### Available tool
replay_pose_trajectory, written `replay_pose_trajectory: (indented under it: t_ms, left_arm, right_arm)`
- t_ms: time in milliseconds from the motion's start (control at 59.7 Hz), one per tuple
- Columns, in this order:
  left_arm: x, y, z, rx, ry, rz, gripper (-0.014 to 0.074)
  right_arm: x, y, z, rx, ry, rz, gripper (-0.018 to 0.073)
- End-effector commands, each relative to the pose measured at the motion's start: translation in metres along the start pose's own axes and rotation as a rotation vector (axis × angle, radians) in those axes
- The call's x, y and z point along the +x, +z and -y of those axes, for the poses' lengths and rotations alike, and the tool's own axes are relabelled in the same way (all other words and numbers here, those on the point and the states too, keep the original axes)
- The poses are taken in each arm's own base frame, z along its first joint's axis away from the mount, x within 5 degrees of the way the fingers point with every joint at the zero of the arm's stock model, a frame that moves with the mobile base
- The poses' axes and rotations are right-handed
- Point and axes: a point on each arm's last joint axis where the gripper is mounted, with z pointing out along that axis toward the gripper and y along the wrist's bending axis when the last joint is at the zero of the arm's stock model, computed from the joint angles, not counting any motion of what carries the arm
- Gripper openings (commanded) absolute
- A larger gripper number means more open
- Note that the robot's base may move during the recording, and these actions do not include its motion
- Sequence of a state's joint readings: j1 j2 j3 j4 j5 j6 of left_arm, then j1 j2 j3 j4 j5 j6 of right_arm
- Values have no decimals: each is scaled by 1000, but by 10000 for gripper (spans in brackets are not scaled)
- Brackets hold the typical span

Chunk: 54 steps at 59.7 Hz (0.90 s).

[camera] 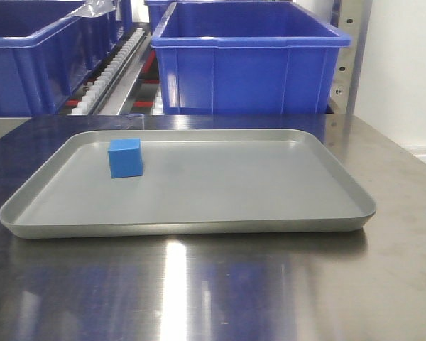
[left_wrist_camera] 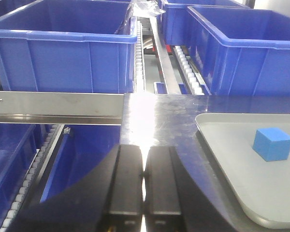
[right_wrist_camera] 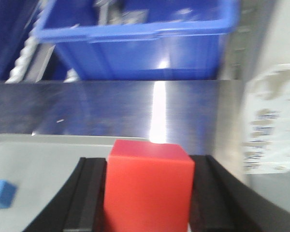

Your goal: Sort and place red and blue blocks on shelf

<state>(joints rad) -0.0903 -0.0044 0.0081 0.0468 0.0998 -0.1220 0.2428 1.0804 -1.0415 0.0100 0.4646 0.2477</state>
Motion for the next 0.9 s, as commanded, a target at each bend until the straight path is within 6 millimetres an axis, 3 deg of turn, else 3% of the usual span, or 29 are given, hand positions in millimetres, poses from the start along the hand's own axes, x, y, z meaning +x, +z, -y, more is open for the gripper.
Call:
replay_pose_trajectory:
  t_ms: [0, 201, 318, 888]
  left_arm:
    - [5, 0, 0, 8, -4, 61, 139]
    - [5, 0, 0, 8, -4, 61, 139]
    - [5, 0, 0, 8, -4, 61, 139]
    - [5, 0, 0, 8, -4, 61, 139]
  right_arm:
    - [-4, -43, 14, 26, 8, 191, 60]
    - [45, -97, 41, 163, 53, 265, 60]
    - [64, -109, 48, 211, 68, 293, 60]
    - [66, -117, 48, 217, 67, 337, 60]
